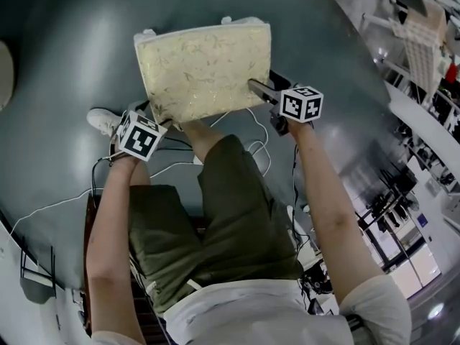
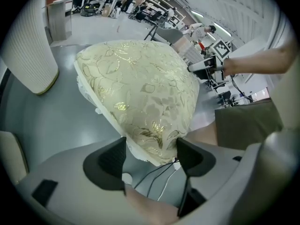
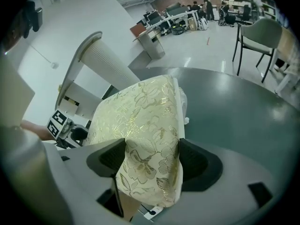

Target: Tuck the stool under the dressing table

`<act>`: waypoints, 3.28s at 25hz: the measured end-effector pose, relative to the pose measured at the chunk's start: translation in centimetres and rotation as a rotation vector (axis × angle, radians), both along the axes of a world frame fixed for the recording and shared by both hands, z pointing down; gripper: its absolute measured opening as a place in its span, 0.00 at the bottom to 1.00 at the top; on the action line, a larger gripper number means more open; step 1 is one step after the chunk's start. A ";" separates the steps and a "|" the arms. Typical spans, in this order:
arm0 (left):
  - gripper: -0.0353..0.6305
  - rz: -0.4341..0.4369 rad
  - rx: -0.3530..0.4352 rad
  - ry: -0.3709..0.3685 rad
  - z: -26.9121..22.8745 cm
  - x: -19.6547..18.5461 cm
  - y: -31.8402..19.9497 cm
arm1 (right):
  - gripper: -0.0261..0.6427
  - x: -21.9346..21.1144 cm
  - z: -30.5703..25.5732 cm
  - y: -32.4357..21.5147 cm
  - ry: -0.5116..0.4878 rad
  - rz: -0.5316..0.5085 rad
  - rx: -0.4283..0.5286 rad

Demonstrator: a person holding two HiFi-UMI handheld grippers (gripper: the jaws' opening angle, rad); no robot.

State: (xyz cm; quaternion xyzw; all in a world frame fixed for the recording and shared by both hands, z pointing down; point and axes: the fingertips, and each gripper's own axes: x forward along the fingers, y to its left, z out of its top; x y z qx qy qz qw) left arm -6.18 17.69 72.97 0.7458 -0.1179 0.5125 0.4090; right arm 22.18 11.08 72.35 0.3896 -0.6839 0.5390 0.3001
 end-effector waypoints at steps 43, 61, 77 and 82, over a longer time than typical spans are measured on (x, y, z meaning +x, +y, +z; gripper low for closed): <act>0.50 -0.025 0.126 -0.071 -1.6 -35.7 -8.6 | 0.52 -33.9 -1.2 2.9 -0.047 0.306 -0.076; 0.47 -0.278 0.190 -0.156 -2.2 -41.1 -9.8 | 0.53 -39.0 -0.9 5.0 -0.039 -0.019 -0.149; 0.48 -0.849 -0.017 -0.186 -2.3 -23.5 6.4 | 0.53 -24.0 -1.1 1.9 0.014 -0.757 -0.149; 0.48 -0.913 -0.047 -0.149 -1.1 -16.9 8.9 | 0.53 -20.9 0.0 -0.6 0.104 -0.956 -0.096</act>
